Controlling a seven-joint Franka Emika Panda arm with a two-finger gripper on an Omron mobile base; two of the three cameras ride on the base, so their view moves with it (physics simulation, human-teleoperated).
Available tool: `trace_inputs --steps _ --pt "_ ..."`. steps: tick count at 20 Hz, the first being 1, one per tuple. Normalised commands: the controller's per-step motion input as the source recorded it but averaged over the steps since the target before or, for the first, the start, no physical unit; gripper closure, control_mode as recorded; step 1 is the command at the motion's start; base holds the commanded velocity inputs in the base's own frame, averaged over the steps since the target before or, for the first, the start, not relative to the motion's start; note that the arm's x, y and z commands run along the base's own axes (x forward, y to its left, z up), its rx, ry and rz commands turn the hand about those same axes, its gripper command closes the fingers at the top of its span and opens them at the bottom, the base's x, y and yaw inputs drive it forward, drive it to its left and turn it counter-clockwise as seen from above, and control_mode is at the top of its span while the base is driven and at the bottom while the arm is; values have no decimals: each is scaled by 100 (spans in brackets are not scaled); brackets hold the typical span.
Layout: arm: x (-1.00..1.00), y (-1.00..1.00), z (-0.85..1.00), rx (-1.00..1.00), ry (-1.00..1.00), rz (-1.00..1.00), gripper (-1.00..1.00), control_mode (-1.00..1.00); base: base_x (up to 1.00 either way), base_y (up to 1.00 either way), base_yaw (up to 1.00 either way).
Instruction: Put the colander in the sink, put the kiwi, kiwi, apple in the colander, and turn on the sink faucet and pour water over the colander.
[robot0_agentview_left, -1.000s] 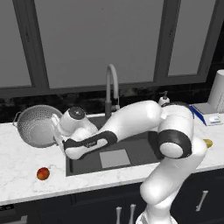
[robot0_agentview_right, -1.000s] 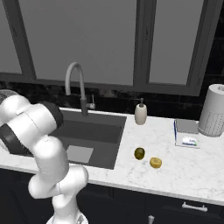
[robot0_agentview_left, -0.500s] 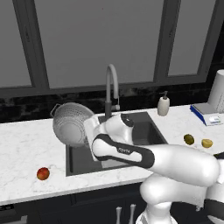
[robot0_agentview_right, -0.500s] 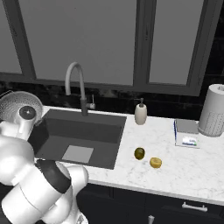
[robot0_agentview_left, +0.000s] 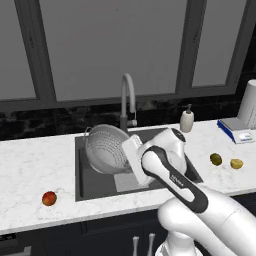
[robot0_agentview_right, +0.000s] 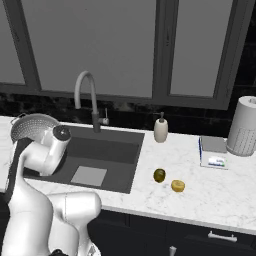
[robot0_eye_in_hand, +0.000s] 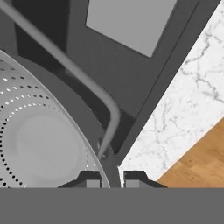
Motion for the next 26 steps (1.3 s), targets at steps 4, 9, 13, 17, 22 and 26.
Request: trace_inputs --steps 4,9,13,17,22,26 --pt "20 -52 5 -20 3 32 100 -100 0 0 0" --pt "27 -61 0 -19 0 29 100 -100 0 0 0" --pt "7 -88 0 -8 -17 22 100 -100 0 0 0" --pt "3 -88 0 0 -31 10 100 -100 0 0 0" --pt "50 -44 -5 -13 -5 1 100 -100 0 0 0" --pt "81 -37 -13 -9 18 0 100 -100 0 0 0"
